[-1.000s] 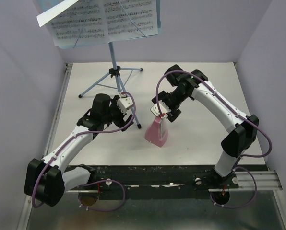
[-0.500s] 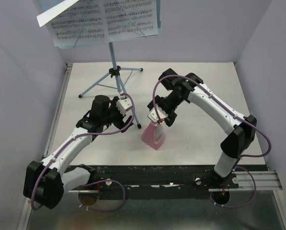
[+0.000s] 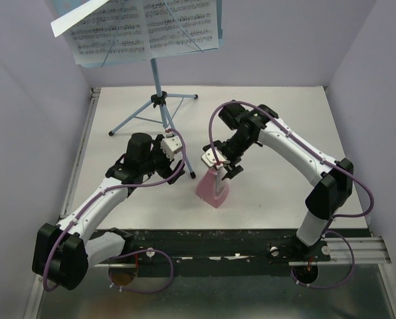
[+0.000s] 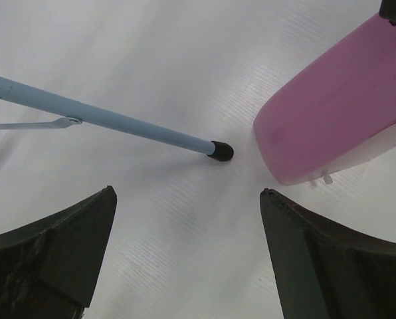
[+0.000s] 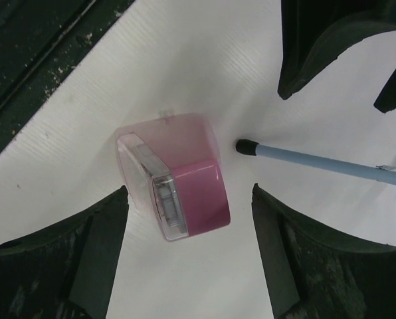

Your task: Pack up the instrument practice props

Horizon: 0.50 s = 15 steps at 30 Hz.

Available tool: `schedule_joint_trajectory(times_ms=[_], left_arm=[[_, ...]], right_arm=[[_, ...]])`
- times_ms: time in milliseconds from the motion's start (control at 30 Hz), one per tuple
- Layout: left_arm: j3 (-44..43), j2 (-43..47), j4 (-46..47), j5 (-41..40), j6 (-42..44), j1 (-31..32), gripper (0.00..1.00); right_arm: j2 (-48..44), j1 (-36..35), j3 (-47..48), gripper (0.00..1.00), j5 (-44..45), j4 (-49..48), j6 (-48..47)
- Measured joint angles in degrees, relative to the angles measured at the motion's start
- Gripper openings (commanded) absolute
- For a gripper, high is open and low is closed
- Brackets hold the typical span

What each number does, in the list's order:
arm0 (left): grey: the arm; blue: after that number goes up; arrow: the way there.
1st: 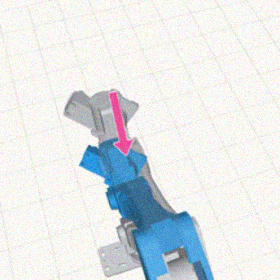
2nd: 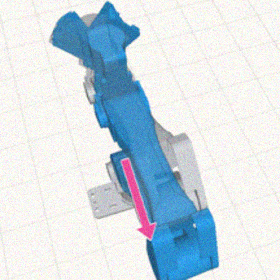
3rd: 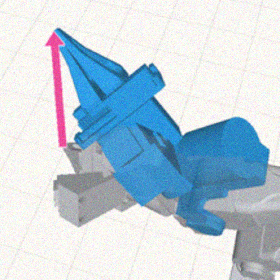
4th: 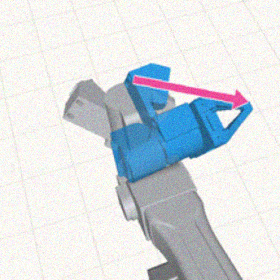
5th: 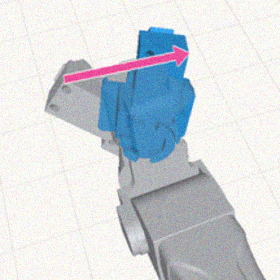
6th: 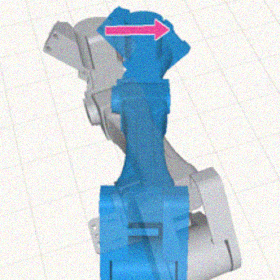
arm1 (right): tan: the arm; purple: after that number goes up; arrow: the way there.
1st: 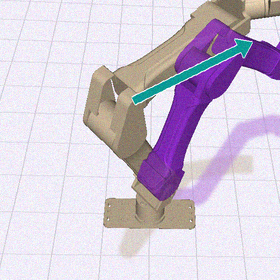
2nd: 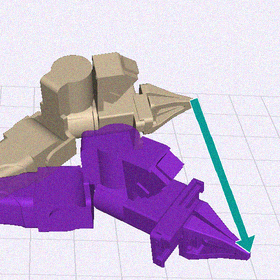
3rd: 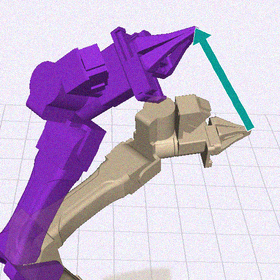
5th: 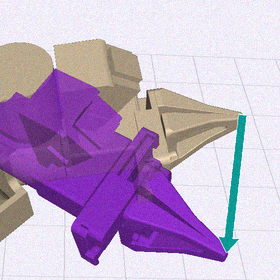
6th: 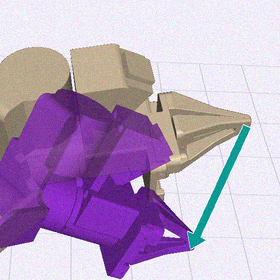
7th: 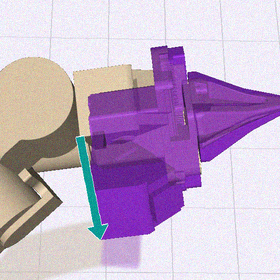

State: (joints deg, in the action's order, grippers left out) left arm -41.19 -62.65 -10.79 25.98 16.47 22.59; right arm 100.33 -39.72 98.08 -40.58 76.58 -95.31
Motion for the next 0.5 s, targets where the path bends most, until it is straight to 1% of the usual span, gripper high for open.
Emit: schedule_joint_trajectory(times_ms=[100, 200, 500], left_arm=[[0.5, 0.0, 0.2, 0.0, -0.5, 0.0, 0.99], [1.3, 0.2, 0.2, 0.0, -0.7, 0.0, 0.99], [2.4, 0.9, 0.2, 0.0, -0.9, 0.0, 0.99]], right_arm=[[0.2, -0.4, 0.2, 0.75, -3.0, 0.0, 2.7], [0.9, -1.0, 0.9, 0.72, -4.7, 0.0, 4.6], [2.8, -1.5, 2.9, 0.72, -3.9, 0.2, 7.1]])
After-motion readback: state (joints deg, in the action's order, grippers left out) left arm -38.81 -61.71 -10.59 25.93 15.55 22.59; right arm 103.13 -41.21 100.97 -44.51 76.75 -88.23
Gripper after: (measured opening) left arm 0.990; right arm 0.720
